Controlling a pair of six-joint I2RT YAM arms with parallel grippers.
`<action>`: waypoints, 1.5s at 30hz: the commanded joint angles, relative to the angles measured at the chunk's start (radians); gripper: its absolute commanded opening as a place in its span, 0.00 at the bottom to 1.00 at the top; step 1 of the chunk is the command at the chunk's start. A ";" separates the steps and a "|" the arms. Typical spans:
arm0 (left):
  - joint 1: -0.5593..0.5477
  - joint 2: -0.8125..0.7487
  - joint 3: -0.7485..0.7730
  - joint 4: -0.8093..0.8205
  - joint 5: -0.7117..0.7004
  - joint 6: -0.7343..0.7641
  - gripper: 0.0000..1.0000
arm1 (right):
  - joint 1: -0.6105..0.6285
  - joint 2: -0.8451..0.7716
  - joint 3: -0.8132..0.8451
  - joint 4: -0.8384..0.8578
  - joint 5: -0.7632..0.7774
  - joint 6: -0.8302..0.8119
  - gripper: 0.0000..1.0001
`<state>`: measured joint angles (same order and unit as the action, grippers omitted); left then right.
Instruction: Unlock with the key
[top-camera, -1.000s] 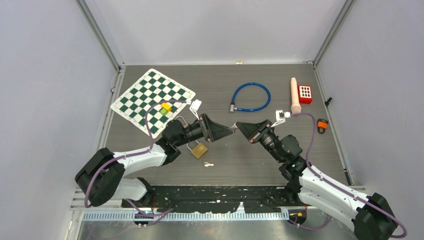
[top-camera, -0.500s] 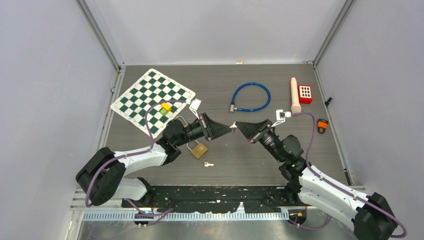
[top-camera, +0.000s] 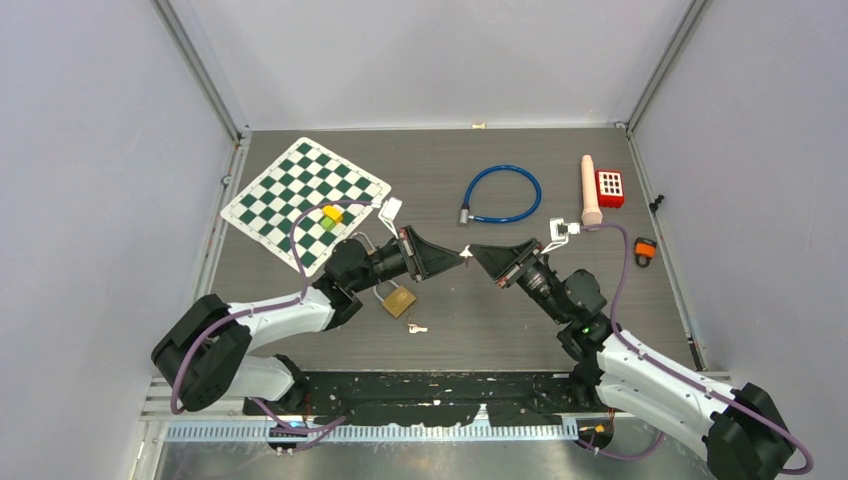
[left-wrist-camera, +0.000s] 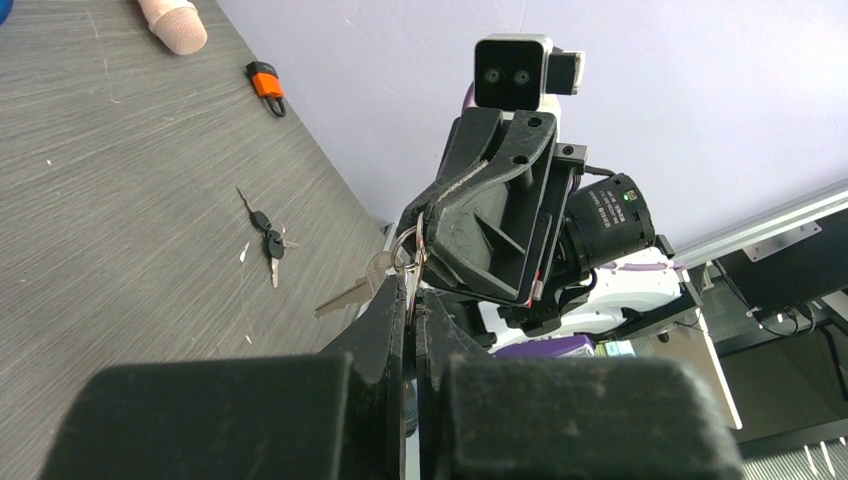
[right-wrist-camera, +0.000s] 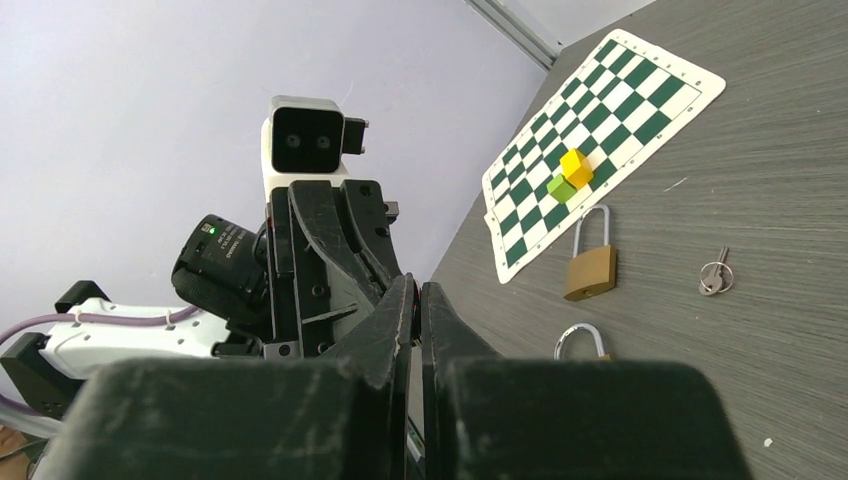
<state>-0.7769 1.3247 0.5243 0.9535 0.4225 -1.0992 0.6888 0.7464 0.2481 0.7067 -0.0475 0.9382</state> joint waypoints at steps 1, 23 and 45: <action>0.010 -0.019 0.028 0.100 0.028 0.010 0.00 | 0.000 0.007 0.021 0.016 -0.042 -0.052 0.08; 0.146 -0.180 0.086 -0.344 0.336 0.168 0.00 | -0.230 0.124 0.172 0.057 -0.699 -0.178 0.48; 0.146 -0.051 -0.017 0.131 0.223 -0.145 0.00 | -0.229 0.265 0.150 0.290 -0.784 -0.010 0.36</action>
<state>-0.6346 1.2736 0.5243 0.9707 0.7021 -1.2106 0.4625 1.0233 0.4011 0.9436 -0.8253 0.9165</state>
